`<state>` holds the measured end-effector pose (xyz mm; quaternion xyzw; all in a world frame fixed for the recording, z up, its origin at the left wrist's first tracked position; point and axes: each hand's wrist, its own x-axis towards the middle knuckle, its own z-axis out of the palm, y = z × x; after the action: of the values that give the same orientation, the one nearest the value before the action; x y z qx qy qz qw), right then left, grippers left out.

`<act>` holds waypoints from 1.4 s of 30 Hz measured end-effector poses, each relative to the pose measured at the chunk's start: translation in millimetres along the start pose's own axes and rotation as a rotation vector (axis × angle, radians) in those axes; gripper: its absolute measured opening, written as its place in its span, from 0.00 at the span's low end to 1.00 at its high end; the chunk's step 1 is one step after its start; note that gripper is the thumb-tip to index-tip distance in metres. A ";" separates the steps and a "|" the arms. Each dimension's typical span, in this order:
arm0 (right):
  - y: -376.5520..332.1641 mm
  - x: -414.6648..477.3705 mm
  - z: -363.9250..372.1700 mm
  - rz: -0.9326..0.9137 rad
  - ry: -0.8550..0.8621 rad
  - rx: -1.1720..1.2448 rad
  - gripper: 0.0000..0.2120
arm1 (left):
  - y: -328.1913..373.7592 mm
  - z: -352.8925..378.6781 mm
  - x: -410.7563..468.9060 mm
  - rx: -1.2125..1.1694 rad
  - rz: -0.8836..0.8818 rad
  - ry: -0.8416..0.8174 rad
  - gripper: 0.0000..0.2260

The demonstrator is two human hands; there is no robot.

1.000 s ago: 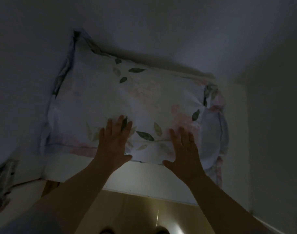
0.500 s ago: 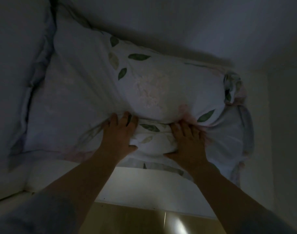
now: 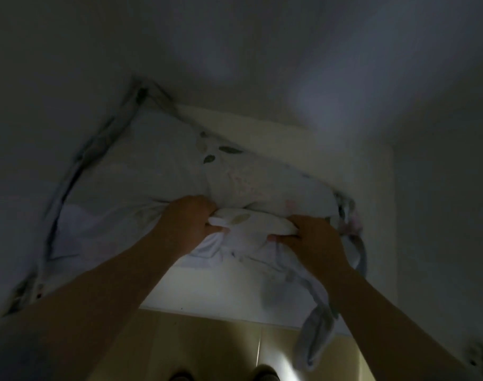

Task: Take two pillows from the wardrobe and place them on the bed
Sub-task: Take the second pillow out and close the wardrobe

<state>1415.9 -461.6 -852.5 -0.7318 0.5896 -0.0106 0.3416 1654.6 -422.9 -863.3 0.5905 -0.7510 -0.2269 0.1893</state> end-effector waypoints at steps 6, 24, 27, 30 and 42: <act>-50.4 -71.0 -69.9 0.081 0.097 -0.026 0.08 | 65.5 -72.8 -15.5 -0.083 -0.232 -0.017 0.22; -204.5 -319.4 -275.4 -0.058 0.218 -0.109 0.10 | 298.8 -289.8 -154.1 -0.217 -0.261 0.038 0.14; -227.0 -358.5 -304.5 -0.105 0.235 -0.040 0.11 | 334.6 -326.3 -173.9 -0.233 -0.278 0.070 0.19; -241.0 -402.6 -335.2 -0.120 0.162 -0.027 0.12 | 376.9 -357.4 -197.6 -0.210 -0.266 0.074 0.17; -253.4 -573.6 -395.3 -0.320 0.373 -0.048 0.14 | 540.4 -405.7 -308.4 -0.081 -0.301 0.352 0.19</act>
<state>1292.7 -137.1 -197.5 -0.8093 0.5190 -0.1855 0.2032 1517.0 -62.6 -228.5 0.7182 -0.6002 -0.1760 0.3048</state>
